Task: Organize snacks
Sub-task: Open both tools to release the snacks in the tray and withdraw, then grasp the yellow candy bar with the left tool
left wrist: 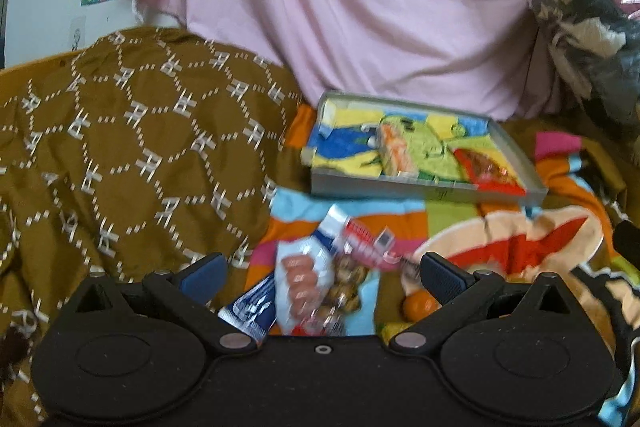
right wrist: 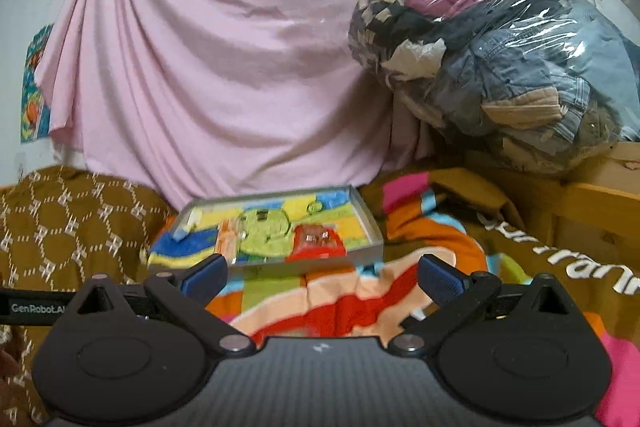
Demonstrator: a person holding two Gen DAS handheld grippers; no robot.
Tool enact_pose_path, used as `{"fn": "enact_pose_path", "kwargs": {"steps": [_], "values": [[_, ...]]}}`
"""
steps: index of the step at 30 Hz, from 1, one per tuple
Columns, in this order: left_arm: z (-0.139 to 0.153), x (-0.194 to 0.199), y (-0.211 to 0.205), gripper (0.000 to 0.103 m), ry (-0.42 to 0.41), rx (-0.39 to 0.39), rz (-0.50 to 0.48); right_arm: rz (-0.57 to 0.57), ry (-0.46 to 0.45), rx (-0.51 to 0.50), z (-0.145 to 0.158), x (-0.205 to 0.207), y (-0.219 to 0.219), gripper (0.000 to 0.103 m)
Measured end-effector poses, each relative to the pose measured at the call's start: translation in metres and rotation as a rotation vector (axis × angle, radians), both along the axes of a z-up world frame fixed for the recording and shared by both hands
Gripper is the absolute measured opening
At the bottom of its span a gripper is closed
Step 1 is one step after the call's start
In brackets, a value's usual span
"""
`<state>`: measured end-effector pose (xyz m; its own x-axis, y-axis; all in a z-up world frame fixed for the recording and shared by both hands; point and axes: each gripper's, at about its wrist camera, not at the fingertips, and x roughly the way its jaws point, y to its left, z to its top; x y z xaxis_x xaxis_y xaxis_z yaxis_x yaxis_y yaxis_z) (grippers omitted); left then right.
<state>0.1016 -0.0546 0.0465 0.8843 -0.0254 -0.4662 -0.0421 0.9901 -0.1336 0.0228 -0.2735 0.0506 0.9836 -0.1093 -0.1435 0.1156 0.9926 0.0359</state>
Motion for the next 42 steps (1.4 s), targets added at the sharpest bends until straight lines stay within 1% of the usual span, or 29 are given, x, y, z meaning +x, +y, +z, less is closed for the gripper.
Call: {"fn": "enact_pose_path", "kwargs": {"steps": [6,11,15,17,19,21,26,33,37,40,42], "values": [[-0.023,-0.008,0.007,0.102,0.094,-0.018,-0.003,0.017,0.085,-0.019,-0.011,-0.012,0.012,0.103],[-0.036,-0.01,0.008,0.102,0.132,-0.001,-0.023,0.048,0.183,-0.042,-0.02,-0.014,0.021,0.103],[-0.047,-0.01,0.008,0.102,0.171,-0.011,-0.021,0.058,0.265,-0.044,-0.026,-0.006,0.024,0.103],[-0.051,-0.01,0.008,0.102,0.178,-0.007,-0.023,0.07,0.306,-0.027,-0.03,-0.002,0.023,0.103],[-0.053,-0.009,0.007,0.102,0.185,0.001,-0.026,0.096,0.36,0.013,-0.034,0.005,0.019,0.103],[-0.055,-0.008,0.006,0.102,0.189,0.004,-0.029,0.096,0.395,0.041,-0.036,0.01,0.015,0.103],[-0.055,-0.003,0.002,0.102,0.195,0.016,-0.064,0.095,0.442,0.06,-0.04,0.018,0.014,0.103],[-0.057,0.004,-0.007,0.102,0.192,0.09,-0.147,0.117,0.501,0.065,-0.045,0.032,0.015,0.103],[-0.059,0.011,-0.007,0.102,0.2,0.103,-0.173,0.134,0.543,0.075,-0.048,0.043,0.012,0.103],[-0.059,0.016,-0.009,0.102,0.206,0.105,-0.216,0.17,0.566,0.09,-0.047,0.055,0.005,0.103],[-0.059,0.02,-0.012,0.102,0.206,0.105,-0.269,0.209,0.575,0.122,-0.045,0.066,-0.004,0.103]]}}
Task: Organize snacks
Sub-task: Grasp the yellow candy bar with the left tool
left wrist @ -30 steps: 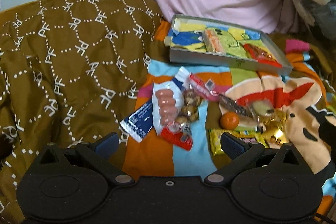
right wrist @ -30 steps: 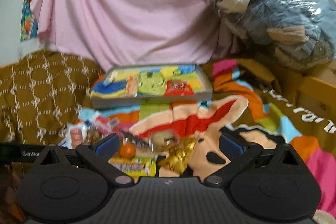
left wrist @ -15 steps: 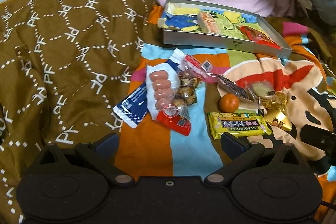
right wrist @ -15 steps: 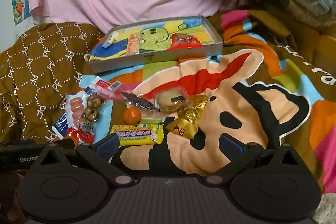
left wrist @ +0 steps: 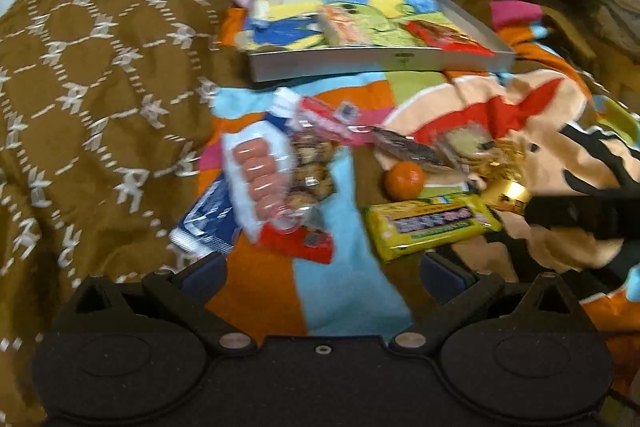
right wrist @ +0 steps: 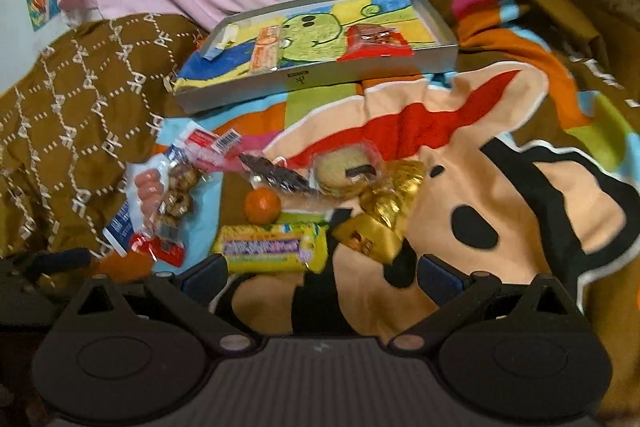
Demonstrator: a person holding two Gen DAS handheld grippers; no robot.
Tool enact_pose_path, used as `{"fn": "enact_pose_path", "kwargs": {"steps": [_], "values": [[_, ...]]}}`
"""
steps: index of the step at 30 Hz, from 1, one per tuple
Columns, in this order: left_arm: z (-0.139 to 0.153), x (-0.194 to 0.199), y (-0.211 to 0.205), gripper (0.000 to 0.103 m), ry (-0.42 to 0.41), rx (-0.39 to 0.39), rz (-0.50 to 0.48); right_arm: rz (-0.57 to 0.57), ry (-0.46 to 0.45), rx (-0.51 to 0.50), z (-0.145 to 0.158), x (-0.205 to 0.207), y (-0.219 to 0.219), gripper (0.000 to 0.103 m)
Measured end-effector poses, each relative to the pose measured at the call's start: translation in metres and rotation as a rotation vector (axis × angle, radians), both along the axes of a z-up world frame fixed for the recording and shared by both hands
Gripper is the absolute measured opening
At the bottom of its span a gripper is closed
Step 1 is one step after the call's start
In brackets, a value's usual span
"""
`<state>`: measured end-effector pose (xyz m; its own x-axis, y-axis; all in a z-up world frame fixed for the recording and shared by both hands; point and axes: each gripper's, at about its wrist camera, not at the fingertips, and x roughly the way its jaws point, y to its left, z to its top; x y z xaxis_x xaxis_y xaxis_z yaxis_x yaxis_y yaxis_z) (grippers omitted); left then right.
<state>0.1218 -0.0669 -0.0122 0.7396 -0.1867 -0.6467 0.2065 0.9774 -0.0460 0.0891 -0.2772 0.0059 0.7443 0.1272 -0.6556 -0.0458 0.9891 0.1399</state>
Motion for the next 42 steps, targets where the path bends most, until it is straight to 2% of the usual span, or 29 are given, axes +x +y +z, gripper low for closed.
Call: {"fn": "enact_pose_path", "kwargs": {"steps": [7,10,15,19,31,36,42], "values": [[0.002,0.014,-0.022,0.102,-0.024,0.028,-0.171,0.048,-0.007,0.02,0.003,0.039,-0.032,0.103],[0.0,0.025,-0.032,0.102,-0.013,0.039,-0.236,0.063,0.021,0.104,-0.002,0.056,-0.048,0.103],[-0.004,0.047,-0.055,0.102,0.02,0.074,-0.374,0.077,0.106,0.3,-0.018,0.08,-0.066,0.098],[-0.012,0.065,-0.07,0.102,0.053,0.114,-0.456,0.087,0.123,0.268,-0.025,0.09,-0.064,0.094],[-0.027,0.108,-0.082,0.1,0.181,0.098,-0.567,0.051,0.157,0.275,-0.04,0.11,-0.071,0.09],[-0.029,0.106,-0.085,0.094,0.208,0.093,-0.595,0.04,0.164,0.268,-0.042,0.113,-0.074,0.084],[-0.026,0.109,-0.075,0.091,0.332,-0.026,-0.569,0.039,0.171,0.282,-0.041,0.109,-0.074,0.072]]}}
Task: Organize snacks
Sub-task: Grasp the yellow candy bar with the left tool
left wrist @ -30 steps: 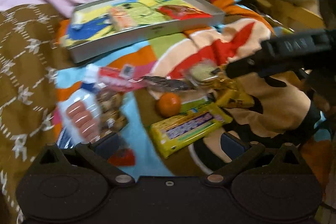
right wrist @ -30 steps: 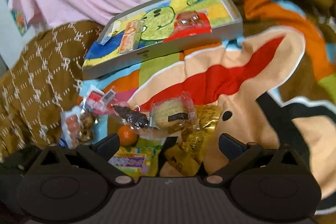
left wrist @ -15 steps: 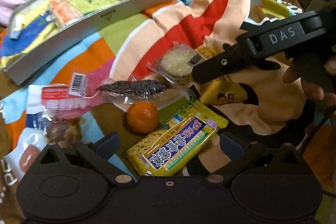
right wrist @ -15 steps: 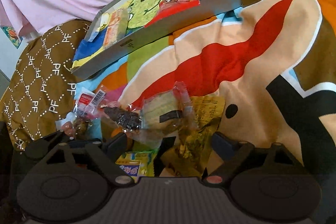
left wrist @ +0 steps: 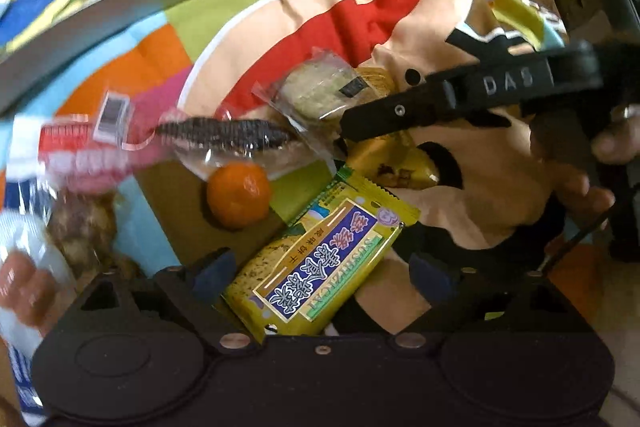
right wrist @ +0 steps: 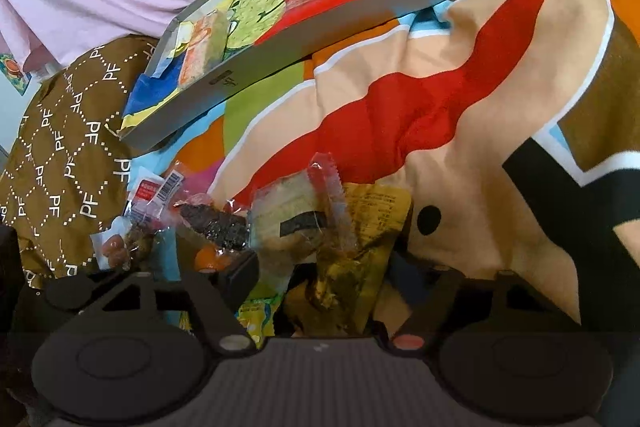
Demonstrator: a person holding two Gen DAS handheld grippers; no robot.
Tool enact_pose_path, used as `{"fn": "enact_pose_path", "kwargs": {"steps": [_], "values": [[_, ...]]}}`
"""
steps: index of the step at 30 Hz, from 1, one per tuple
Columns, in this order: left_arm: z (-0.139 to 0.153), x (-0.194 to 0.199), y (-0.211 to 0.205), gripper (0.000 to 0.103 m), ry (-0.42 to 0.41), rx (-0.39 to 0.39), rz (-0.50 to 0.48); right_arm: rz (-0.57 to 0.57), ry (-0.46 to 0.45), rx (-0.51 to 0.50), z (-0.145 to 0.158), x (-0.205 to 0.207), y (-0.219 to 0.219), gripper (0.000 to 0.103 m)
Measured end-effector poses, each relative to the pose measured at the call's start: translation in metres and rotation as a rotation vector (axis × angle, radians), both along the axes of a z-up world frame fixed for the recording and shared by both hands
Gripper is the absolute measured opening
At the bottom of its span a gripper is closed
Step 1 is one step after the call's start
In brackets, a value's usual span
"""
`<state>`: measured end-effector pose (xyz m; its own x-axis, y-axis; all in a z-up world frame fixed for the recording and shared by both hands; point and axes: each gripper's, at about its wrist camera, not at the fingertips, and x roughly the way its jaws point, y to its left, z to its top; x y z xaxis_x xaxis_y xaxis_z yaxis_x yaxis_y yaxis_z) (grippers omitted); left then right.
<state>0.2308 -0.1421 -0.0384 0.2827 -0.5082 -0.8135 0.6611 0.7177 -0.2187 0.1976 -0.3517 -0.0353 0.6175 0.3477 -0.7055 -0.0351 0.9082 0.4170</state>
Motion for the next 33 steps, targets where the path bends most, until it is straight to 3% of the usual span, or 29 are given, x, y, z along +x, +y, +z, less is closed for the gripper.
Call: {"fn": "enact_pose_path", "kwargs": {"steps": [5,10,13,17,21,26,29,33], "values": [[0.005,0.0,0.008,0.08,0.088,-0.053,0.034,0.008,0.009,0.017,0.002,-0.004,-0.004,0.064],[0.005,-0.004,0.003,0.077,0.055,-0.019,0.007,0.037,0.027,-0.038,0.002,-0.011,-0.001,0.062],[0.002,-0.001,-0.004,0.078,0.032,-0.001,-0.016,0.046,0.036,-0.065,0.0,-0.01,0.003,0.064],[-0.002,0.005,-0.013,0.082,0.003,0.008,-0.032,0.042,0.046,-0.018,-0.002,-0.007,0.001,0.073],[-0.005,0.008,-0.014,0.076,0.011,0.015,-0.013,0.041,0.042,-0.006,-0.005,-0.001,0.004,0.073],[-0.004,0.002,-0.007,0.065,0.024,0.015,0.049,0.033,0.026,0.022,-0.003,-0.002,0.004,0.059],[-0.004,-0.002,0.003,0.061,0.06,-0.016,0.111,0.037,0.036,0.09,-0.003,-0.002,-0.001,0.048],[-0.005,-0.003,0.019,0.058,0.144,-0.085,0.219,0.056,0.042,0.117,-0.003,-0.001,0.002,0.044]]}}
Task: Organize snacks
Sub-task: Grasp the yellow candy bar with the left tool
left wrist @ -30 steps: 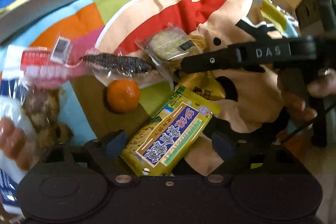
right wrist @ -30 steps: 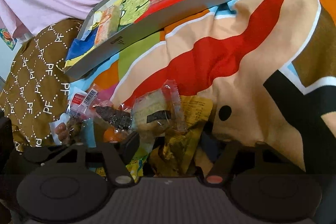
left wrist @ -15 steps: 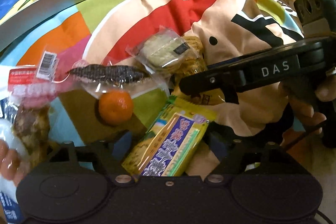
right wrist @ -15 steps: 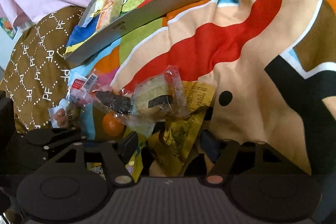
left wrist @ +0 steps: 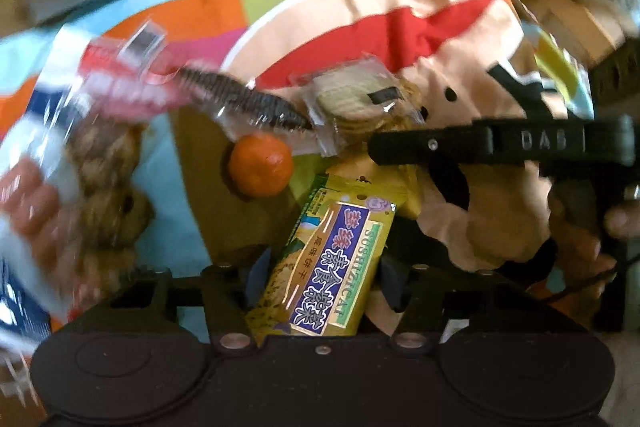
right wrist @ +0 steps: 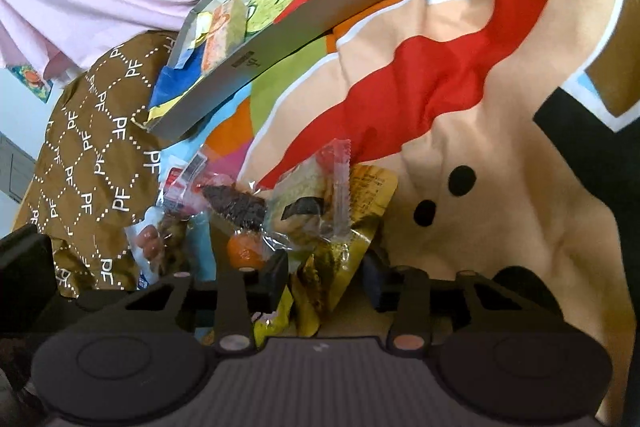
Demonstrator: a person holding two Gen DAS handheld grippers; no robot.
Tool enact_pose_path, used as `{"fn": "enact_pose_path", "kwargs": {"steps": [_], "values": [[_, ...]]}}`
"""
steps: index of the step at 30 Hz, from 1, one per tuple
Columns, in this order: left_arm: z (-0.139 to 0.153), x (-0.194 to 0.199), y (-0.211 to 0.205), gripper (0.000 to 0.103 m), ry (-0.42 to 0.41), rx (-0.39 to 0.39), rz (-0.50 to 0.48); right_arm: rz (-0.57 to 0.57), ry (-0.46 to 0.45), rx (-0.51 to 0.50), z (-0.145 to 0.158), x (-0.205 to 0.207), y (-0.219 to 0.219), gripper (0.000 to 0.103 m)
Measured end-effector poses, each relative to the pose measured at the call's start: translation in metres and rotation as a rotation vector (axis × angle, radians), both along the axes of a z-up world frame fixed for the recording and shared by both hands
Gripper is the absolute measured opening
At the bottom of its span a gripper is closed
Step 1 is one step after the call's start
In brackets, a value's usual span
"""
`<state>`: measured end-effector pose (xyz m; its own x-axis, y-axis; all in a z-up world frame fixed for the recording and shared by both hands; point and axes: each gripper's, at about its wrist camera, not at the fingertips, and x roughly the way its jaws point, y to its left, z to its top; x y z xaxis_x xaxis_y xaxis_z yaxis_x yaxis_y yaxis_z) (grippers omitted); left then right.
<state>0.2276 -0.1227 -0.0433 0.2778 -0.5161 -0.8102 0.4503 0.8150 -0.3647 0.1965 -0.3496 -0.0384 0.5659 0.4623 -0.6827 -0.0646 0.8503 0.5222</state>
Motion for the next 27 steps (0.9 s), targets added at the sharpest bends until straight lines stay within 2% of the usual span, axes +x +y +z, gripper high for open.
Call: {"fn": "enact_pose_path", "kwargs": {"steps": [6,9,12,16,27], "values": [[-0.007,0.004,0.023,0.057,0.104,-0.135,0.168,0.0,0.009,0.009,-0.004,0.003,0.005,0.043],[-0.009,0.003,0.03,0.057,0.123,-0.17,0.206,-0.018,0.015,0.019,-0.01,0.008,0.006,0.045],[-0.008,0.001,0.032,0.056,0.118,-0.174,0.219,-0.028,0.005,0.024,-0.013,0.011,0.009,0.046],[-0.007,-0.001,0.03,0.055,0.098,-0.162,0.227,-0.024,-0.02,-0.023,-0.013,0.012,0.017,0.046],[-0.005,-0.019,0.039,0.051,0.08,-0.148,0.298,-0.039,-0.038,-0.042,-0.01,0.009,0.018,0.034]]}}
